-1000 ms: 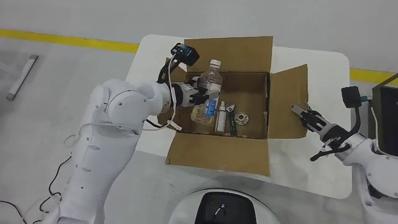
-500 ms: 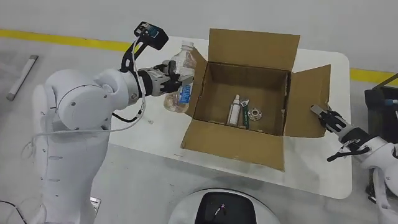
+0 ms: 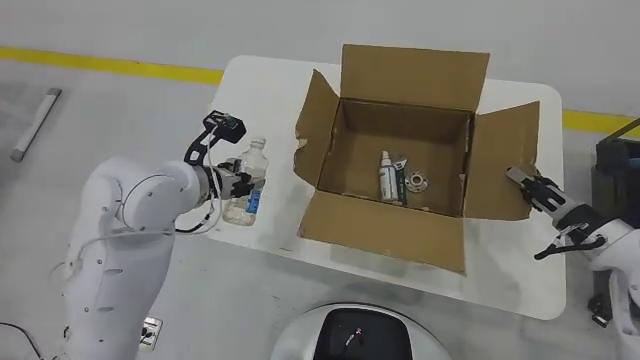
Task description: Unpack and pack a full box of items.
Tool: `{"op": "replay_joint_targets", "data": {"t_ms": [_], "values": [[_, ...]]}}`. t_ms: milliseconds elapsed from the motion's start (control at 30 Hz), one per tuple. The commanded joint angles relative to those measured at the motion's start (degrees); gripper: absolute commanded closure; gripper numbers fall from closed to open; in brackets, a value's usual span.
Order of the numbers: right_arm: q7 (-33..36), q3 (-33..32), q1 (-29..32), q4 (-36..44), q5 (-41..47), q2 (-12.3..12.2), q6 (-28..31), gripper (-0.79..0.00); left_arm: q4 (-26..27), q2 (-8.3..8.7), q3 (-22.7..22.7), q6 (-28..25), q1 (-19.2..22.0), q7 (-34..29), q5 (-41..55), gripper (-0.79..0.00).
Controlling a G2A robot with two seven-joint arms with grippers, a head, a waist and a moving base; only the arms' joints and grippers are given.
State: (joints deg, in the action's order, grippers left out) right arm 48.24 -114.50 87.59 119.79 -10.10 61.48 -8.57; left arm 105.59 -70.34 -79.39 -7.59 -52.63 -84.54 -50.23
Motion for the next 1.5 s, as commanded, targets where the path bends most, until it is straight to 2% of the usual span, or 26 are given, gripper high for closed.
{"op": "replay_joint_targets", "data": {"t_ms": [0,33,533,633,967,1300,1467], "values": [[0.1,0.1,-0.1,-0.2,-0.1,-0.1,0.6,0.000,-1.4,0.04,0.9,0.3,-1.6,2.2,-0.3,0.000],[0.1,0.1,-0.1,-0.3,-0.3,-0.2,1.0,0.000,-2.4,-0.01,1.0,1.1,-2.1,3.9,0.3,0.000],[0.1,0.2,-0.2,-0.5,-0.7,-0.3,1.4,0.000,-2.6,-0.01,1.2,1.1,-2.6,4.9,0.2,0.000],[-1.0,0.4,0.5,-0.1,-1.1,-0.3,1.5,0.000,-3.3,0.15,2.8,-1.1,-3.2,7.4,-1.9,0.000],[0.3,-1.1,2.0,0.6,0.3,-0.7,1.6,0.000,-14.1,0.32,7.4,-3.7,-2.3,11.9,-6.6,0.000],[1.5,-2.0,2.9,2.3,0.8,-1.2,2.0,0.000,-25.5,-0.43,13.1,-5.0,2.1,19.7,-10.5,0.000],[1.3,-2.2,3.4,2.6,0.7,-1.3,1.5,0.000,-28.7,-0.79,15.0,-5.0,3.5,20.7,-10.8,0.000]]}}
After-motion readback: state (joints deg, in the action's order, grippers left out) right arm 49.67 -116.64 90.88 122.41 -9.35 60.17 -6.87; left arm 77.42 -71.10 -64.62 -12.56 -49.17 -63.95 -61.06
